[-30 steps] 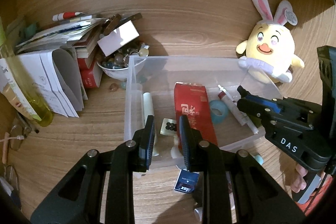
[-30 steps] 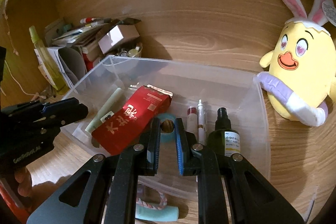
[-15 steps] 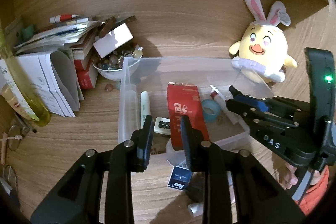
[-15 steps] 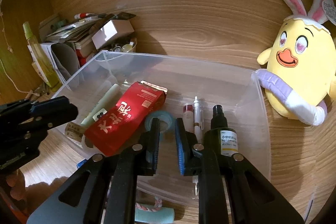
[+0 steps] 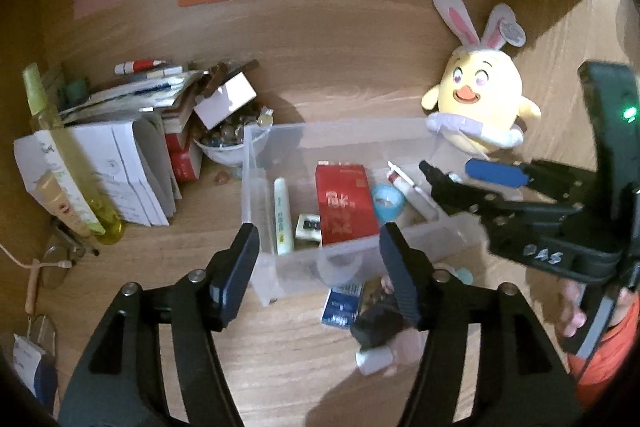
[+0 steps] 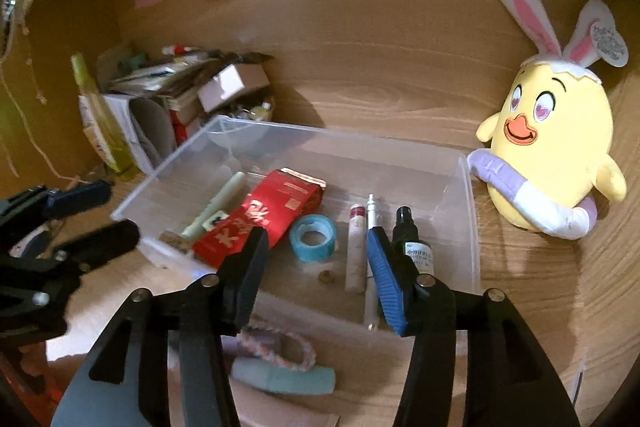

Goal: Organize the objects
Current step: 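Carry the glass bottle and brown bead into the clear box and release both, then grasp the pink lotion tube by its body with the right tool, then grasp the black purple-capped bottle with the left tool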

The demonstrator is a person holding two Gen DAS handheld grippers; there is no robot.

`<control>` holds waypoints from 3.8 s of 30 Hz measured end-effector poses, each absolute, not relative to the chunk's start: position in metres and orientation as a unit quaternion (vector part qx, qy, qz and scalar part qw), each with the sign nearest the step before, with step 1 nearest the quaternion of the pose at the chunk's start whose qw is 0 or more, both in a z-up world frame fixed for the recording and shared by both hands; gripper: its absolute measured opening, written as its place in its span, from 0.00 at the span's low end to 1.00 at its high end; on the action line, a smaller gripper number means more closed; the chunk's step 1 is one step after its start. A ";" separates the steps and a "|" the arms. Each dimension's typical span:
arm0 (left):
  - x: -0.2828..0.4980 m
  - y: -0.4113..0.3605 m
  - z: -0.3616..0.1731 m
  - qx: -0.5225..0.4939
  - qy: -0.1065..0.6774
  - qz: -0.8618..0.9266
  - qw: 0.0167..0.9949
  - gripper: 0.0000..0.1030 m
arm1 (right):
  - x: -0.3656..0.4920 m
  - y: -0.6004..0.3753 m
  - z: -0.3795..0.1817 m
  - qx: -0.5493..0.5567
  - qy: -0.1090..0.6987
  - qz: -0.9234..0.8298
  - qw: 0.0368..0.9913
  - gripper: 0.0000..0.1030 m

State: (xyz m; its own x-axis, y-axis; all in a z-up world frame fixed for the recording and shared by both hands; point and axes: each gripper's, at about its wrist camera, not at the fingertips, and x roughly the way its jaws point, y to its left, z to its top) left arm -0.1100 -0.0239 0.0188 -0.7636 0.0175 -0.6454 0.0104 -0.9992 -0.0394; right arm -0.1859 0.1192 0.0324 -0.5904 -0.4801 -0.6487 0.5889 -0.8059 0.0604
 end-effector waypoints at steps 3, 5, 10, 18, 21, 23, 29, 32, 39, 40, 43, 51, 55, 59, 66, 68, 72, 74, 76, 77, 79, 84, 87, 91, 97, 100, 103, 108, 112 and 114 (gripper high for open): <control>-0.103 -0.025 0.012 -0.356 -0.021 0.934 0.004 0.64 | -0.170 0.123 0.036 0.330 0.093 -0.887 0.310 0.47; -0.098 -0.026 0.005 -0.366 -0.024 0.930 0.005 0.64 | -0.161 0.126 0.035 0.328 0.098 -0.886 0.313 0.47; -0.087 -0.028 -0.015 -0.384 -0.021 0.923 -0.011 0.64 | -0.140 0.140 0.022 0.337 0.110 -0.883 0.307 0.49; -0.083 -0.042 -0.045 -0.426 -0.049 0.903 -0.012 0.64 | -0.143 0.169 -0.027 0.398 0.110 -0.876 0.249 0.49; -0.080 -0.041 -0.050 -0.433 -0.061 0.900 -0.002 0.64 | -0.146 0.176 -0.036 0.410 0.096 -0.875 0.240 0.49; -0.078 -0.037 -0.050 -0.436 -0.063 0.898 0.006 0.64 | -0.148 0.176 -0.039 0.412 0.094 -0.874 0.238 0.49; -0.071 -0.022 -0.049 -0.436 -0.050 0.898 0.024 0.64 | -0.142 0.167 -0.045 0.421 0.114 -0.863 0.255 0.49; -0.070 -0.018 -0.049 -0.436 -0.048 0.898 0.029 0.64 | -0.133 0.162 -0.046 0.427 0.113 -0.851 0.283 0.49; -0.064 -0.026 -0.049 -0.436 -0.057 0.898 0.017 0.64 | -0.112 0.154 -0.037 0.419 0.121 -0.838 0.328 0.49; -0.062 -0.029 -0.048 -0.435 -0.060 0.898 0.014 0.64 | -0.110 0.154 -0.034 0.418 0.113 -0.835 0.339 0.49; -0.059 -0.040 -0.046 -0.430 -0.073 0.900 0.005 0.64 | -0.103 0.145 -0.028 0.418 0.107 -0.820 0.377 0.49; -0.047 -0.067 -0.042 -0.420 -0.098 0.902 -0.023 0.65 | -0.087 0.077 -0.037 0.403 0.199 -0.790 0.417 0.49; -0.044 -0.072 -0.041 -0.417 -0.100 0.903 -0.031 0.67 | -0.089 0.058 -0.044 0.409 0.216 -0.778 0.426 0.49; -0.045 -0.073 -0.042 -0.416 -0.105 0.903 -0.029 0.67 | -0.088 0.048 -0.048 0.414 0.218 -0.771 0.432 0.49; -0.056 -0.064 -0.042 -0.419 -0.102 0.902 -0.001 0.67 | -0.085 0.061 -0.047 0.415 0.201 -0.773 0.435 0.27; -0.060 -0.057 -0.043 -0.423 -0.094 0.901 0.009 0.67 | -0.085 0.071 -0.046 0.419 0.190 -0.777 0.431 0.26; -0.071 -0.041 -0.045 -0.433 -0.077 0.898 0.032 0.67 | -0.087 0.102 -0.043 0.427 0.153 -0.789 0.414 0.20; -0.077 -0.029 -0.047 -0.440 -0.064 0.895 0.043 0.67 | -0.089 0.117 -0.041 0.428 0.134 -0.798 0.402 0.20; -0.082 -0.021 -0.049 -0.444 -0.053 0.893 0.052 0.67 | -0.091 0.129 -0.038 0.427 0.119 -0.806 0.392 0.20; -0.086 -0.016 -0.050 -0.447 -0.046 0.892 0.056 0.67 | -0.093 0.137 -0.037 0.427 0.108 -0.811 0.386 0.20; -0.093 -0.008 -0.053 -0.452 -0.034 0.889 0.061 0.67 | -0.098 0.145 -0.034 0.427 0.096 -0.816 0.376 0.20; -0.109 0.003 -0.057 -0.455 -0.028 0.887 0.073 0.67 | -0.114 0.164 -0.031 0.431 0.069 -0.827 0.355 0.20; -0.112 0.007 -0.059 -0.450 -0.031 0.888 0.083 0.52 | -0.118 0.169 -0.031 0.430 0.064 -0.830 0.350 0.20; -0.109 0.013 -0.059 -0.445 -0.025 0.890 0.094 0.37 | -0.120 0.168 -0.029 0.430 0.061 -0.829 0.352 0.20; -0.096 0.013 -0.059 -0.446 -0.020 0.890 0.091 0.31 | -0.123 0.158 -0.029 0.429 0.067 -0.825 0.362 0.20; -0.087 0.006 -0.058 -0.448 -0.026 0.890 0.085 0.29 | -0.117 0.152 -0.029 0.430 0.067 -0.818 0.376 0.20; -0.076 -0.002 -0.057 -0.449 -0.036 0.889 0.078 0.29 | -0.109 0.143 -0.028 0.427 0.071 -0.809 0.396 0.20; -0.056 -0.014 -0.058 -0.453 -0.054 0.887 0.073 0.28 | -0.096 0.118 -0.032 0.428 0.098 -0.792 0.424 0.20; -0.043 -0.022 -0.058 -0.454 -0.062 0.886 0.068 0.28 | -0.087 0.097 -0.037 0.428 0.130 -0.782 0.434 0.20; -0.039 -0.025 -0.058 -0.455 -0.067 0.885 0.066 0.27 | -0.088 0.092 -0.039 0.428 0.139 -0.782 0.431 0.20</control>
